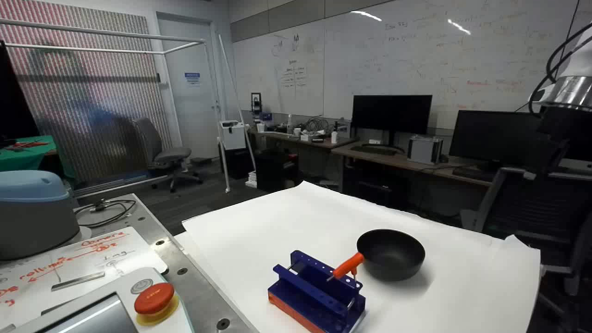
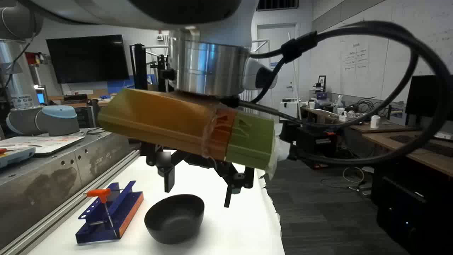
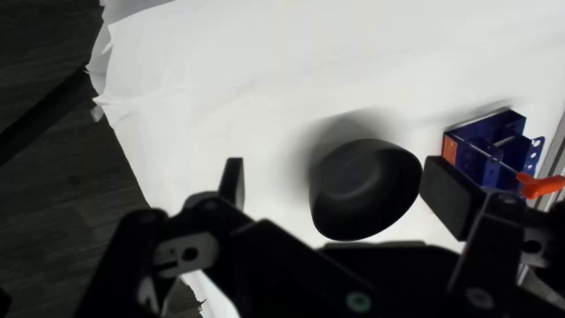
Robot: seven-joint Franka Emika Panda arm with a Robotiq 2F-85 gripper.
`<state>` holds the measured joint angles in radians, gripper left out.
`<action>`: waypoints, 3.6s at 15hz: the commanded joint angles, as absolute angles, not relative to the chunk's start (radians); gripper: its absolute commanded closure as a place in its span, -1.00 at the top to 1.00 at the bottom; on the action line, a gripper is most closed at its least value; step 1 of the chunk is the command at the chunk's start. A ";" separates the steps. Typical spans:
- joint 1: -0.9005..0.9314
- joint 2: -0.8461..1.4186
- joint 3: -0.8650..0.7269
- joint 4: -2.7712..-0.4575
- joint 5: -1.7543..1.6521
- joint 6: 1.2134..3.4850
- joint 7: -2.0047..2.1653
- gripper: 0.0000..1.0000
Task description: Pick up the orange object and put it in the black bowl.
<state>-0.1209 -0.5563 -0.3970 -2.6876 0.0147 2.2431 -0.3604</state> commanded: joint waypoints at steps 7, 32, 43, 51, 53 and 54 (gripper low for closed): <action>-0.164 -0.548 -0.242 -2.698 -0.020 2.297 -0.182 1.00; 0.185 0.315 0.203 -2.049 -0.526 2.245 0.013 1.00; 0.232 0.359 0.168 -2.001 -0.523 2.254 -0.147 -0.78; 0.250 0.079 0.154 -2.164 -0.541 2.206 0.115 -0.76; 0.241 0.010 0.158 -2.195 -0.573 2.166 0.204 -0.76; 0.232 -0.009 0.159 -2.207 -0.613 2.155 0.254 -0.76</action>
